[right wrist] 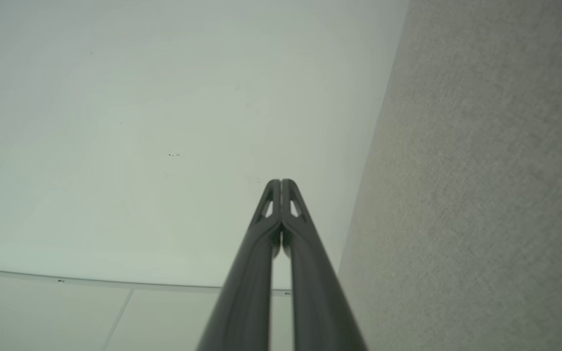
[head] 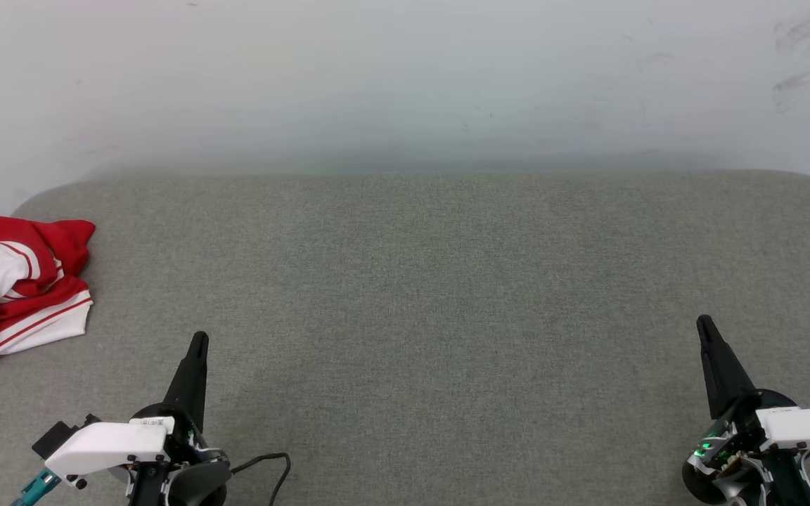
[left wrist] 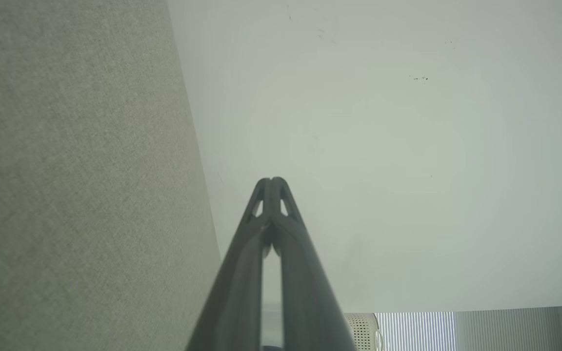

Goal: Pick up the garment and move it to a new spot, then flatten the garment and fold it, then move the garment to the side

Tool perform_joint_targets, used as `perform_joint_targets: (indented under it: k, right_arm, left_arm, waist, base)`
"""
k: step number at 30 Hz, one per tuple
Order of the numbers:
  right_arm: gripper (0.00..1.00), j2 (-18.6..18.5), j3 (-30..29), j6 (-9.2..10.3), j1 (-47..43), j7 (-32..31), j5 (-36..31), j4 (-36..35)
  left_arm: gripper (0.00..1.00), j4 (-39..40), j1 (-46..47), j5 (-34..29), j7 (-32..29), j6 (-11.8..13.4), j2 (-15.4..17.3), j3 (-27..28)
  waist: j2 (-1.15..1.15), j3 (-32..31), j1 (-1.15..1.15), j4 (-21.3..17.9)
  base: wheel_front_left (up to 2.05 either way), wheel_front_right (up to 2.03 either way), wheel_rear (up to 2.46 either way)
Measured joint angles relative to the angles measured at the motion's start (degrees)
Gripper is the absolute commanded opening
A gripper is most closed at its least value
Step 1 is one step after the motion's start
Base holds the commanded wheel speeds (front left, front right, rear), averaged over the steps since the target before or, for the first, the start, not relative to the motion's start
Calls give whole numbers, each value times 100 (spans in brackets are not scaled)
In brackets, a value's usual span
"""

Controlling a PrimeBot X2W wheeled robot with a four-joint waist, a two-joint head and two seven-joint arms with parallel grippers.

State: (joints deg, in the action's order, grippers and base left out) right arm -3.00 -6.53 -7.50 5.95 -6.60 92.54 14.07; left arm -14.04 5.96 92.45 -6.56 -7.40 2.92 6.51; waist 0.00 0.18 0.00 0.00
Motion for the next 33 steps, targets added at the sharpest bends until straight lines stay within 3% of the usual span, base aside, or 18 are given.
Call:
perform_joint_targets:
  k: [33]
  right_arm:
    - [0,0,0,0,0,0,0,0]
  left_arm:
    - [0,0,1,0,0,0,0,0]
  waist:
    - [0,0,0,0]
  base:
    - [0,0,0]
